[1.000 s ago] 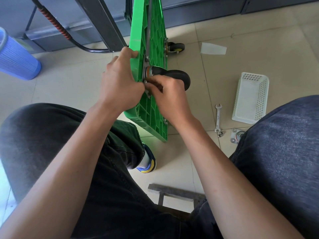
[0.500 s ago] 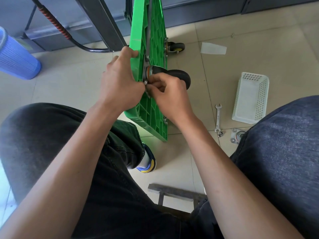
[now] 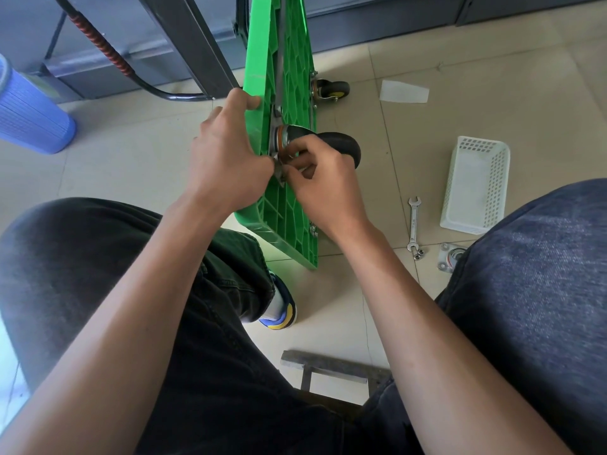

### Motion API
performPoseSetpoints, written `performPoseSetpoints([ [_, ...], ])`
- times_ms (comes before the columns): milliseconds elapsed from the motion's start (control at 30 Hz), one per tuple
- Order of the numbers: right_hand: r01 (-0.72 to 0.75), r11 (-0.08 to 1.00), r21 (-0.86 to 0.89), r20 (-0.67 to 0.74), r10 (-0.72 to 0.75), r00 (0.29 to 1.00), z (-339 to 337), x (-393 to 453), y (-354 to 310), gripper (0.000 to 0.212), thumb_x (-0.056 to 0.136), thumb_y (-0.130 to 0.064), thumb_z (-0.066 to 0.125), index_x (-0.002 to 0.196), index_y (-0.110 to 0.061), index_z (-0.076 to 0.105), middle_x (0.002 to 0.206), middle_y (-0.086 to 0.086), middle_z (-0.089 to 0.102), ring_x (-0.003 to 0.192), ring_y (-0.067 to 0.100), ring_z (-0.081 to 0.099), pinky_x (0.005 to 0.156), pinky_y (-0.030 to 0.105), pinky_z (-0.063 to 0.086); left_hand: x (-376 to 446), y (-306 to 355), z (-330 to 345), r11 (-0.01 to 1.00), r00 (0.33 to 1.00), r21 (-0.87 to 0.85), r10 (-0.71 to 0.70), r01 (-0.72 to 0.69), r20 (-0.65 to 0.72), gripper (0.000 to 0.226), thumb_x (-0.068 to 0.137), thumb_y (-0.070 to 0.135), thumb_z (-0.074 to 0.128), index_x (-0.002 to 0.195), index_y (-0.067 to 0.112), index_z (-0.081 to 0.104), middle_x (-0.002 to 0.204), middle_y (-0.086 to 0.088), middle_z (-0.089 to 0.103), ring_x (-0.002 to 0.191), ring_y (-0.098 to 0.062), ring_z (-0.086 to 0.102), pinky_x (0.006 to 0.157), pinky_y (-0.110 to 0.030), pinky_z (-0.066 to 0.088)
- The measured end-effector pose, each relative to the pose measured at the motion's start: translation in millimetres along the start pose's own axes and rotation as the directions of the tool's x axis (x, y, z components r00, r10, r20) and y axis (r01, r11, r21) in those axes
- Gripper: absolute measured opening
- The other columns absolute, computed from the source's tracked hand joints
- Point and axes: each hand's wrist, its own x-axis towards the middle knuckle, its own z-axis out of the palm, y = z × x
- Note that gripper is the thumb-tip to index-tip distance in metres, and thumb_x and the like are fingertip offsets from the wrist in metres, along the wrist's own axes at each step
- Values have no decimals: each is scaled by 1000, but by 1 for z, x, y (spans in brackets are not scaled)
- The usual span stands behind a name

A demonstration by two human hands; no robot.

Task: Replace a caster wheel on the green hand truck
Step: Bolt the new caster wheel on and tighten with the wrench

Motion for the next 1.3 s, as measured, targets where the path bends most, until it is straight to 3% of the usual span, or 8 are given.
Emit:
performPoseSetpoints([
  [300, 55, 998, -10, 24, -55, 998, 3, 2, 1, 18, 92, -17, 74, 108, -9, 76, 88, -1, 75, 75, 13, 67, 71, 38, 58, 0, 0, 0, 1000, 1000, -10, 1, -1, 3, 69, 77, 5, 71, 139, 24, 47, 127, -11, 58, 115, -28, 57, 86, -43, 51],
  [567, 80, 997, -10, 34, -79, 996, -2, 3, 3, 23, 88, -14, 77, 111, -12, 74, 86, -5, 72, 64, 2, 56, 65, 28, 53, 1, -1, 1, 1000, 1000, -7, 5, -5, 3, 69, 77, 6, 71, 139, 24, 46, 126, -11, 58, 116, -27, 56, 84, -41, 50],
  [700, 85, 996, 3, 24, -85, 996, 3, 2, 3, 18, 91, -14, 74, 109, -12, 75, 88, 0, 74, 73, 14, 64, 69, 39, 56, 1, -2, 1, 1000, 1000, 0, 9, -9, 0, 69, 77, 8, 72, 139, 24, 47, 127, -11, 58, 118, -28, 56, 87, -41, 49],
  [800, 96, 995, -31, 14, -96, 995, 4, 2, 3, 16, 97, -25, 68, 103, -14, 77, 80, 1, 74, 70, 18, 66, 62, 42, 53, 1, -2, 1, 1000, 1000, -1, 6, -6, 3, 70, 77, 10, 74, 140, 25, 46, 129, -11, 58, 120, -29, 55, 89, -42, 49],
  [933, 90, 991, -95, -30, -93, 995, 5, 0, 3, 27, 102, -31, 61, 87, -13, 75, 65, 1, 65, 54, 16, 56, 51, 40, 46, 2, -3, 2, 1000, 1000, -6, 1, -1, 4, 69, 78, 11, 74, 139, 26, 45, 126, -9, 59, 119, -26, 55, 84, -38, 47],
  [1067, 84, 991, -101, -31, -87, 996, 2, -1, 4, 14, 97, -20, 66, 107, -11, 71, 84, 1, 73, 67, 15, 63, 59, 36, 52, 2, -2, 2, 1000, 1000, -17, 2, -2, 5, 68, 77, 9, 72, 138, 25, 46, 123, -8, 60, 119, -26, 55, 85, -40, 48],
  [1133, 106, 992, -65, 15, -105, 994, 2, -1, 3, 22, 94, -13, 70, 116, -11, 68, 94, 0, 75, 71, 10, 60, 65, 35, 55, 1, -2, 2, 1000, 1000, -17, 2, -2, 3, 67, 78, 8, 71, 138, 25, 46, 126, -8, 58, 118, -26, 55, 86, -40, 49],
  [1300, 143, 989, -50, 37, -141, 989, 3, 0, 2, 27, 91, -8, 73, 118, -10, 71, 103, 3, 76, 77, 6, 57, 75, 35, 56, 0, -1, 1, 1000, 1000, -18, 7, -7, 3, 67, 78, 8, 69, 138, 25, 46, 126, -9, 58, 115, -27, 56, 88, -44, 50],
])
